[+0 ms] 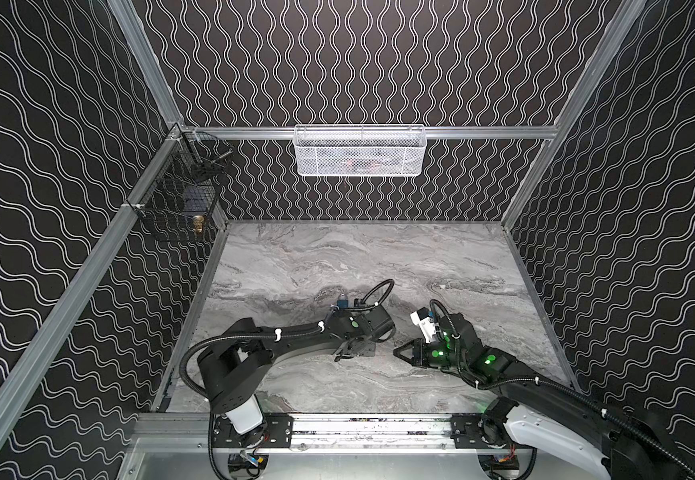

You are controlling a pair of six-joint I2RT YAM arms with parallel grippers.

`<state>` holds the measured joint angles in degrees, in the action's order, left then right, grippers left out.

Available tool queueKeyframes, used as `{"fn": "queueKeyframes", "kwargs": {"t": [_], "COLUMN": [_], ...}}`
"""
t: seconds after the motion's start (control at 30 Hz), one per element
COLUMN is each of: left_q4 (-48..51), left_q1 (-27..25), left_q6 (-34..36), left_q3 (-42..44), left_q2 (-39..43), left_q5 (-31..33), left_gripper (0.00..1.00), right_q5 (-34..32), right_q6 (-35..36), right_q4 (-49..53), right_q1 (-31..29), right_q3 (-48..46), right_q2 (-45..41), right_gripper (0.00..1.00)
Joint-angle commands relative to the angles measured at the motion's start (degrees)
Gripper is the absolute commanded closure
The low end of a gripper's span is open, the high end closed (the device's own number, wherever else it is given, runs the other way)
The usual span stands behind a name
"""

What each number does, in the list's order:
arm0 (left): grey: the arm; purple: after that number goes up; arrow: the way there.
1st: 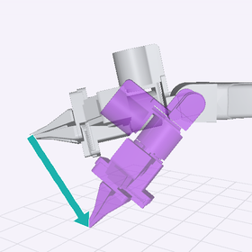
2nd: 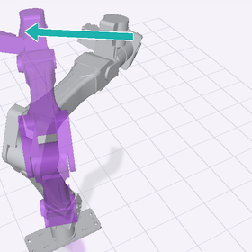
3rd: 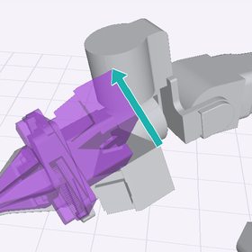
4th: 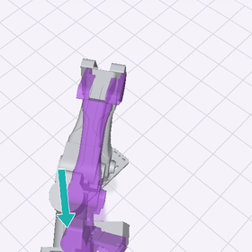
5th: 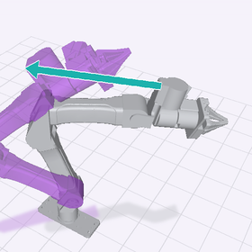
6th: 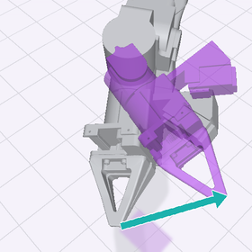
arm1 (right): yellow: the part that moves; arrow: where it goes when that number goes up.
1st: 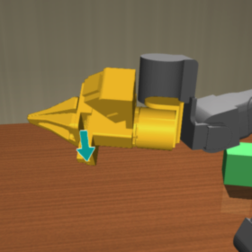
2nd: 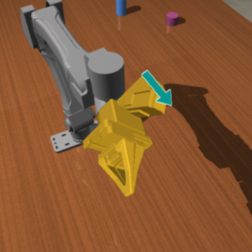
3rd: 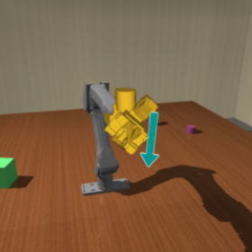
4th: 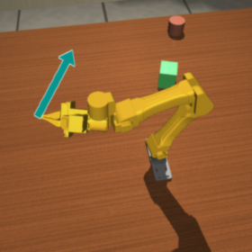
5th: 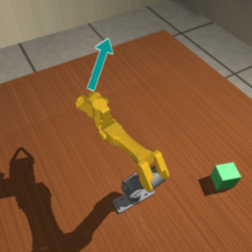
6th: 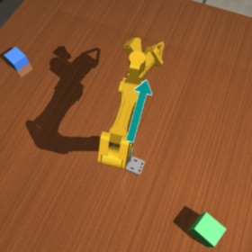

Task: Unlock with the key
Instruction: 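Lift the padlock with the left gripper while the right gripper brings the key toward it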

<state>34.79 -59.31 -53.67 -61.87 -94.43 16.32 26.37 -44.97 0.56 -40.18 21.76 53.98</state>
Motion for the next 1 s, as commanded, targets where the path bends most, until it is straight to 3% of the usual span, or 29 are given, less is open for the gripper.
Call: {"fn": "queueKeyframes", "kwargs": {"t": [0.0, 0.57, 0.97], "left_q4": [-0.62, -2.48, 1.40], "left_q1": [0.07, 0.07, 0.07], "left_q6": [-2.91, -4.40, -3.58], "left_q3": [-1.62, -4.70, -6.12], "left_q2": [2.60, 8.31, 9.07], "left_q5": [3.81, 7.94, 10.67], "left_gripper": [0.81, 0.82, 0.82], "right_q5": [-1.12, -14.09, -15.94], "right_q6": [-4.30, -15.52, -16.82], "right_q4": [-4.74, -30.05, -37.14], "right_q1": [-1.43, -14.46, -15.28], "right_q3": [-0.15, -1.81, 0.63], "right_q2": [0.22, 9.25, 15.55], "right_gripper": [1.00, 1.00, 1.00]}}
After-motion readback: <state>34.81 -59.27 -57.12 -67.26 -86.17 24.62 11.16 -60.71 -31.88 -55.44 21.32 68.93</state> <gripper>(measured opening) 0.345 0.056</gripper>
